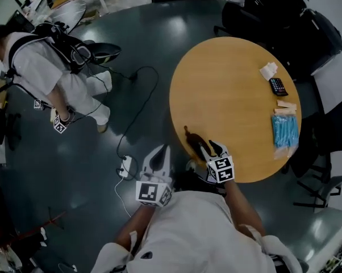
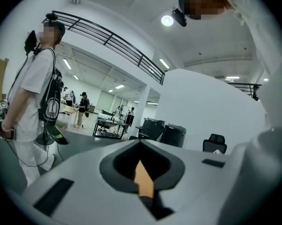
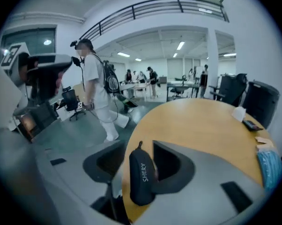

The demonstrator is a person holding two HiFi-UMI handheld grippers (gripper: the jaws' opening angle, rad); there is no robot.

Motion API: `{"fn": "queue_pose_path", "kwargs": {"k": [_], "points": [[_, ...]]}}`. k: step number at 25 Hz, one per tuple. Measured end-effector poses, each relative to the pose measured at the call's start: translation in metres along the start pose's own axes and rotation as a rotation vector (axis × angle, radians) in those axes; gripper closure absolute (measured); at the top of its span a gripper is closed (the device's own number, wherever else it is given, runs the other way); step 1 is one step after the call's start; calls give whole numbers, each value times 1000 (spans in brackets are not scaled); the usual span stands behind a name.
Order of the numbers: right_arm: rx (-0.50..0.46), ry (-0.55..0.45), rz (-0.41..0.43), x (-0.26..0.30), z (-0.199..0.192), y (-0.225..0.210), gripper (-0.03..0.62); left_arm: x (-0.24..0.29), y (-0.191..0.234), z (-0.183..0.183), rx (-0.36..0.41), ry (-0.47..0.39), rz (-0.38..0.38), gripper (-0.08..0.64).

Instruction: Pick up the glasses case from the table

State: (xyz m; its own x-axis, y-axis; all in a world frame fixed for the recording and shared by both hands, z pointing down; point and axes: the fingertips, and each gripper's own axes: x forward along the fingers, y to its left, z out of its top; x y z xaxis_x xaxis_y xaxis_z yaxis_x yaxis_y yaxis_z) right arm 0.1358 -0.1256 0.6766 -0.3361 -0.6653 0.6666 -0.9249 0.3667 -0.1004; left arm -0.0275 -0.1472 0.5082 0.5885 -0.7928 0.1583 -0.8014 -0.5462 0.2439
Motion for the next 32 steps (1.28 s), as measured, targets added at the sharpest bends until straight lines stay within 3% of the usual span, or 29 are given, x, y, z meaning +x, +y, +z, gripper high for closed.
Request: {"fn": "queue_pose_path", "kwargs": {"k": [1,3,11,18,25,28,32], "points": [[-11,59,27,13,-11,-1,352,2,2,-1,2,3,4,554],[-48,152,64,36,-28,-5,309,7,7,-3,-6,10,24,554],[-143,437,162,95,-82,-6,274,17,23,-15,-41,44,76,554],[-195,562,212,113,-102,6,268,15,28,-22,-54,64,108,554],[-212,512,166,105,-88,0,268,14,28,-23,-64,66,115,554],[-170,392,133,87,-52,-7,268,15,24,-16,-56,53,110,554],[-111,147,63,33,25,-13,268,20,17,-5,-46,30,78,554]]}}
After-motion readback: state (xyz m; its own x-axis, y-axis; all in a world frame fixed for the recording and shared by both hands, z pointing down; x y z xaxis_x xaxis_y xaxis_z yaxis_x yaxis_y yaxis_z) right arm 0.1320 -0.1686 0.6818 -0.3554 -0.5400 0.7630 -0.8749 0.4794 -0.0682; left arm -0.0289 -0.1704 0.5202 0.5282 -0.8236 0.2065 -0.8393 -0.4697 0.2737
